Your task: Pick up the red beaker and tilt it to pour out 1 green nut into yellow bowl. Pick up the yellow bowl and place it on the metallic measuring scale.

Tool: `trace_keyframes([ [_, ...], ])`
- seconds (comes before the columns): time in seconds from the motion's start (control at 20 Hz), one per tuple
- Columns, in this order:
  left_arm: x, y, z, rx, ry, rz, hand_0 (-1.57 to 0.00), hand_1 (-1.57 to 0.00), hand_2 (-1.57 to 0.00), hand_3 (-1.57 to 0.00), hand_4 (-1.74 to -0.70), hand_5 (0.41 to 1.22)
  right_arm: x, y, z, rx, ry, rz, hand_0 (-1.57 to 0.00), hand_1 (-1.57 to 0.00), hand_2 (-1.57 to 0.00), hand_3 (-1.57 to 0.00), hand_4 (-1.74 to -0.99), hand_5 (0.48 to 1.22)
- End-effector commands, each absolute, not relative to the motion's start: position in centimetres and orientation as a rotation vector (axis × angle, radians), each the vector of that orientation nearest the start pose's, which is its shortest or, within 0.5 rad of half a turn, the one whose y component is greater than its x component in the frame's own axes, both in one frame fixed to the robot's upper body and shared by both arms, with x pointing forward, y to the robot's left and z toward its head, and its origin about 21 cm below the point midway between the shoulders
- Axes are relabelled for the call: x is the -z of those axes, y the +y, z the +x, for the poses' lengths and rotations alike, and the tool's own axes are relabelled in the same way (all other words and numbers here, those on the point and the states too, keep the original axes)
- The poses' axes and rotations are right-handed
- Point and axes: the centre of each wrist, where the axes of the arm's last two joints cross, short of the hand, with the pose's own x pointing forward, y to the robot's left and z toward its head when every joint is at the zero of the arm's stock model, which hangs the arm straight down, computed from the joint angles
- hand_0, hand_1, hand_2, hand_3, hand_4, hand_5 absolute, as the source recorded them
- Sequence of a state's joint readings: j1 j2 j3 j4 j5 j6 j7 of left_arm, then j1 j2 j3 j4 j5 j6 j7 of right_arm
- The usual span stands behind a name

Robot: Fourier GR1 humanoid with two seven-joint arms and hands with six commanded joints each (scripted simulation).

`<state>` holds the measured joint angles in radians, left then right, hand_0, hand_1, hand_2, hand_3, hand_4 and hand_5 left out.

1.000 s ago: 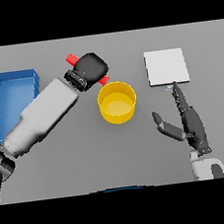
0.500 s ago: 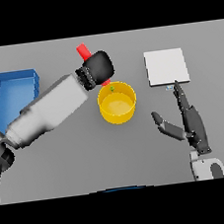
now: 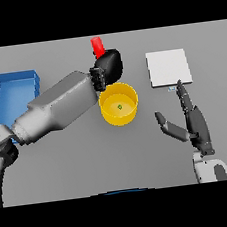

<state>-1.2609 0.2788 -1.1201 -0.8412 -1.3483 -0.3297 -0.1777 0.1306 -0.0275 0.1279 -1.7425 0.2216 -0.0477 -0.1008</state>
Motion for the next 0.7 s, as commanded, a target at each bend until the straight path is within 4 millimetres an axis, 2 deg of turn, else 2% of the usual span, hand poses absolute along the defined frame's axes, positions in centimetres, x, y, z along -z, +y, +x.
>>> trace_keyframes([
  [0.0,-13.7,2.6,39.6,-2.530,0.777,-1.270,-1.57,-1.57,-1.57,-1.57,-1.73,1.221,-1.4,-21.5,21.3,-0.216,-1.739,-0.164,0.00,0.00,0.00,0.00,-1.128,0.575],
  [0.1,-15.3,2.0,39.8,-2.478,0.730,-1.283,-1.57,-1.57,-1.57,-1.57,-1.73,1.221,-1.4,-21.5,21.2,-0.217,-1.731,-0.172,0.00,0.00,0.00,0.00,-1.138,0.572],
  [0.2,-19.4,1.3,40.9,-2.405,0.680,-1.345,-1.57,-1.57,-1.57,-1.57,-1.73,1.221,-1.5,-21.1,21.1,-0.211,-1.732,-0.165,0.00,0.00,0.00,0.00,-1.138,0.565],
  [0.3,-22.9,1.8,42.0,-2.385,0.720,-1.451,-1.57,-1.57,-1.57,-1.57,-1.73,1.221,-1.3,-21.2,21.3,-0.227,-1.730,-0.174,0.00,0.00,0.00,0.00,-1.133,0.557],
  [0.5,-29.8,5.3,44.3,-2.384,0.929,-1.723,-1.57,-1.57,-1.57,-1.57,-1.72,1.221,-1.7,-21.3,21.7,-0.230,-1.745,-0.142,0.00,0.00,0.00,0.00,-1.117,0.554],
  [0.6,-33.0,7.3,45.3,-2.453,1.130,-1.895,-1.57,-1.57,-1.57,-1.57,-1.73,1.221,-1.4,-20.7,21.8,-0.234,-1.747,-0.119,0.00,0.00,0.00,0.00,-1.104,0.563],
  [0.65,-34.3,9.5,45.8,-2.518,1.320,-1.985,-1.57,-1.57,-1.57,-1.52,-1.73,1.221,-1.5,-20.8,21.8,-0.243,-1.754,-0.108,0.00,0.00,0.00,0.00,-1.102,0.572],
])
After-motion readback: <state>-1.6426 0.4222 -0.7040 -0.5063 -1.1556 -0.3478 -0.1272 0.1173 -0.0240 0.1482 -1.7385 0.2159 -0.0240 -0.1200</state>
